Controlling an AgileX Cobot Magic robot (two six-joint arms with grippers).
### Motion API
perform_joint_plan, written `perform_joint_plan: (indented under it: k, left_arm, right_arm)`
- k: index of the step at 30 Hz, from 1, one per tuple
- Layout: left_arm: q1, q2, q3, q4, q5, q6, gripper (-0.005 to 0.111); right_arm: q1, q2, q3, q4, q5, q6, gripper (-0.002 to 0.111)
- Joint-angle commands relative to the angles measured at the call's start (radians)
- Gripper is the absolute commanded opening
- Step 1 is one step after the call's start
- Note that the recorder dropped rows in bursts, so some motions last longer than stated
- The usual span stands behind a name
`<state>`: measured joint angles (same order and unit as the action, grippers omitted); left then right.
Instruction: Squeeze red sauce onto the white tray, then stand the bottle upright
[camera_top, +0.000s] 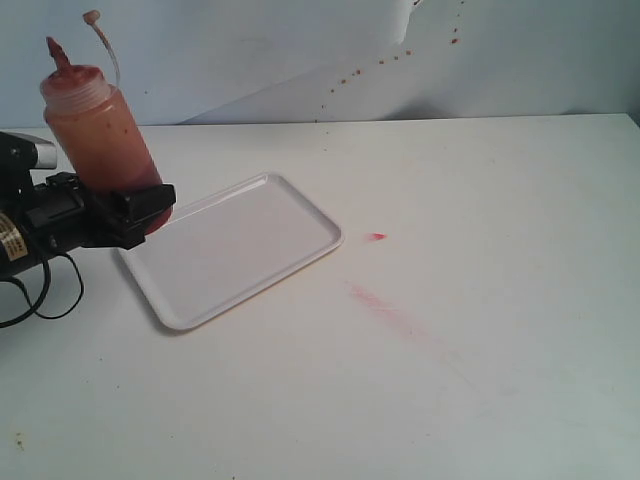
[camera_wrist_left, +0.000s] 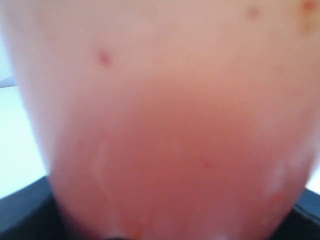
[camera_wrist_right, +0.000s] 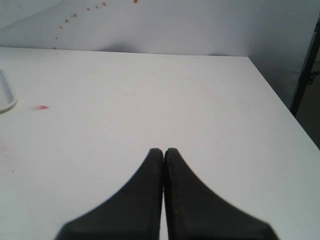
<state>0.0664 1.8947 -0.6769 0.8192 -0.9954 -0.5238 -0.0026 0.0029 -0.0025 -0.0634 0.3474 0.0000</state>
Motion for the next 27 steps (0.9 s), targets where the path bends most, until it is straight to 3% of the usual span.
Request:
perform_joint_plan:
  k: [1,7,11,18,21,27]
  left_arm:
    - [0.001,-0.008,-0.001,-0.017,-0.055,0.003,0.0]
    - [0.001,-0.008,-0.001,-0.017,-0.055,0.003,0.0]
    - [0.001,-0.008,-0.001,-0.017,-0.055,0.003,0.0]
    - [0.001,-0.008,-0.001,-0.02,-0.055,0.008,0.0]
    - [0.001,-0.008,-0.001,-0.02,-0.055,0.008,0.0]
    - [0.001,-0.008,-0.001,-0.02,-0.055,0.036,0.0]
  right_arm:
    - [-0.008,-0.003,0.003,-0.011,-0.006,0.0,0.0]
    - [-0.008,-0.003,0.003,0.038,-0.044,0.0,0.0]
    - [-0.008,-0.003,0.003,0.24,-0.176,0.0,0.0]
    - [-0.008,-0.003,0.003,0.399,-0.411,0.038,0.0]
    - [-0.006,-0.003,0.003,0.504,-0.451,0.04,0.0]
    - [-0.006,-0.003,0.003,0.504,-0.445,0.139,0.0]
